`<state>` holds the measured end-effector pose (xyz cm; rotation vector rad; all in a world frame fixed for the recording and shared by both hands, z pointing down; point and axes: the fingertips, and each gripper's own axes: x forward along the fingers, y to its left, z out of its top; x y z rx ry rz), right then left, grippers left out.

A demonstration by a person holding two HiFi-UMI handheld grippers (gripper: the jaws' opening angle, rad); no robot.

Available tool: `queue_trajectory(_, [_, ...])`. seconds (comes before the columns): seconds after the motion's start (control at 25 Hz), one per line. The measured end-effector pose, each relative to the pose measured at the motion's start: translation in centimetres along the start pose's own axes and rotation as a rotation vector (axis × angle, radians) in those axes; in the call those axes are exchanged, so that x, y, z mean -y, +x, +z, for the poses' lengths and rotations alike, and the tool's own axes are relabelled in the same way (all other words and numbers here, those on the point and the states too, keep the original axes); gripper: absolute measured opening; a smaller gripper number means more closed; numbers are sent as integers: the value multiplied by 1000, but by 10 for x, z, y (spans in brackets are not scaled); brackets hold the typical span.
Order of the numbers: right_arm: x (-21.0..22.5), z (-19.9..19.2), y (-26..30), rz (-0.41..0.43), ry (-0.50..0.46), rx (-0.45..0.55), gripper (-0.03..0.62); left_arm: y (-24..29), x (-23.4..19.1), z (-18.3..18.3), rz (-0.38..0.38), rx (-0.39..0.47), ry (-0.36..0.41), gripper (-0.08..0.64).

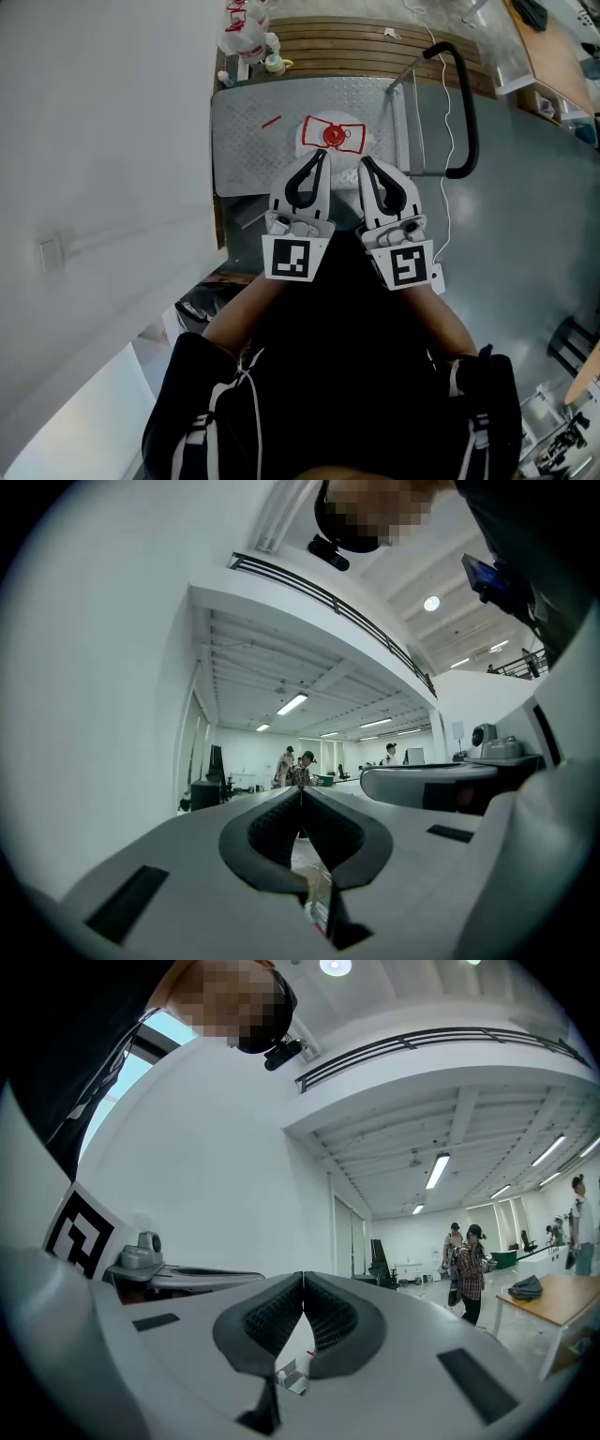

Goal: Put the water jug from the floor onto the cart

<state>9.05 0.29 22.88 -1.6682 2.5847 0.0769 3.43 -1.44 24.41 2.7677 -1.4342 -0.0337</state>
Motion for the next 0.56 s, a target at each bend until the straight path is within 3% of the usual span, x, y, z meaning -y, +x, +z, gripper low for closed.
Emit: queue_trajectory(0.56, [-19,-2,2,-10,-29,0,18,-16,-17,-3,-6,13,-13,18])
